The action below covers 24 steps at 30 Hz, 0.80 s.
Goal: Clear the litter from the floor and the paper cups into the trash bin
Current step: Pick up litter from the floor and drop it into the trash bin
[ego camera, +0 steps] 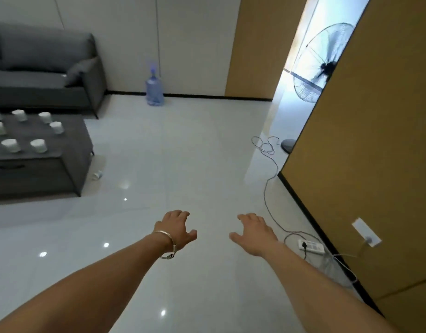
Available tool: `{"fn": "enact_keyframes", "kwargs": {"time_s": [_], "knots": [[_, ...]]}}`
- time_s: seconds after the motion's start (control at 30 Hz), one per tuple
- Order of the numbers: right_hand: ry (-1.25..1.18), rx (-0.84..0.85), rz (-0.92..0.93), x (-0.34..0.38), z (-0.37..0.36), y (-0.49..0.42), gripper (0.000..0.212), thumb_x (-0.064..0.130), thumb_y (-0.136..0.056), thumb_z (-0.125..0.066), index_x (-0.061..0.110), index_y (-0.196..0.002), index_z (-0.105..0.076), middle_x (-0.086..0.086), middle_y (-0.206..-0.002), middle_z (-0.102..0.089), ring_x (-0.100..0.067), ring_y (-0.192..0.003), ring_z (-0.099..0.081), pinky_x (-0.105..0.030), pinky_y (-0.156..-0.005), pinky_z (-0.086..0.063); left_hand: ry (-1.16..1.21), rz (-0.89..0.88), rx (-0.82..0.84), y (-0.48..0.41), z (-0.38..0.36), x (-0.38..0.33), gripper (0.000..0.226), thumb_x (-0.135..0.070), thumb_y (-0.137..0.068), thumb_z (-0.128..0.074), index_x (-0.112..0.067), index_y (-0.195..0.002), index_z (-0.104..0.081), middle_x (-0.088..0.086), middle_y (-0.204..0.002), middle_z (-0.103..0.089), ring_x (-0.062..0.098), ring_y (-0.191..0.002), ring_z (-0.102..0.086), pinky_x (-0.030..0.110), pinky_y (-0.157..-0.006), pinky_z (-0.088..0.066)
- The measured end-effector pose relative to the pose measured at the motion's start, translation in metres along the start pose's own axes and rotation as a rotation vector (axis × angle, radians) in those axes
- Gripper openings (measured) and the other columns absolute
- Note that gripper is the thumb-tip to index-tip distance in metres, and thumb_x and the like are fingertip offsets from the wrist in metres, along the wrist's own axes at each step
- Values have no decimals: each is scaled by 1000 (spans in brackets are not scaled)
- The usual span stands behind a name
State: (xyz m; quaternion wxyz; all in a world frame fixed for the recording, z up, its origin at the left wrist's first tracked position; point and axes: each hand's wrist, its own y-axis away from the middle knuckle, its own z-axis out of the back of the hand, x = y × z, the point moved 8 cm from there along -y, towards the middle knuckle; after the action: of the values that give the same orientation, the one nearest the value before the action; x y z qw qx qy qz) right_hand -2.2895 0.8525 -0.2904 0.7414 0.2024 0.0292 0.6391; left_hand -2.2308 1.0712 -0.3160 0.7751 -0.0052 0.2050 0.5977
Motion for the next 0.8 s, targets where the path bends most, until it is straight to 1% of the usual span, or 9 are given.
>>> {"fn": "enact_keyframes", "kwargs": {"time_s": [0.2,0.3,0.4,0.57,0.67,0.8], "knots": [[52,8,140,167,-3,-87,73,55,-94,-47,19,-153,-23,-5,-156,-26,-26,-142,-25,-44,-112,-29,-1,131,-113,-12,79,152,72,-56,-85,-48,-23,-145,-27,-1,-152,-27,20,-140,-23,45,-108,-33],[33,41,229,248,-12,-119,73,55,-94,-48,19,-153,-23,-4,-157,-25,-26,-142,-24,-44,-112,-30,-3,225,-128,-14,110,223,73,-56,-85,-48,-22,-146,-26,0,-153,-26,21,-140,-23,45,-109,-32],[39,47,325,312,-12,-150,73,54,-94,-48,21,-153,-23,-3,-156,-25,-24,-142,-25,-44,-112,-31,5,306,-152,-28,139,279,73,-56,-84,-49,-22,-145,-27,-1,-153,-26,21,-140,-23,44,-110,-31],[112,66,437,373,-10,-219,73,54,-93,-49,20,-153,-22,-3,-156,-26,-25,-141,-26,-44,-111,-34,55,394,-179,-77,160,339,73,-54,-84,-50,-22,-145,-28,0,-151,-29,22,-138,-26,45,-109,-32],[157,90,460,396,-3,-276,74,54,-93,-49,20,-153,-21,-4,-156,-25,-25,-141,-26,-43,-111,-33,71,437,-173,-114,170,361,72,-55,-84,-50,-22,-145,-28,0,-150,-29,22,-137,-28,44,-108,-34],[189,124,517,432,15,-345,74,53,-93,-50,19,-152,-22,-5,-155,-27,-26,-140,-27,-43,-109,-35,85,494,-183,-160,204,392,72,-55,-83,-51,-21,-144,-31,0,-149,-32,21,-135,-31,44,-107,-35]]}}
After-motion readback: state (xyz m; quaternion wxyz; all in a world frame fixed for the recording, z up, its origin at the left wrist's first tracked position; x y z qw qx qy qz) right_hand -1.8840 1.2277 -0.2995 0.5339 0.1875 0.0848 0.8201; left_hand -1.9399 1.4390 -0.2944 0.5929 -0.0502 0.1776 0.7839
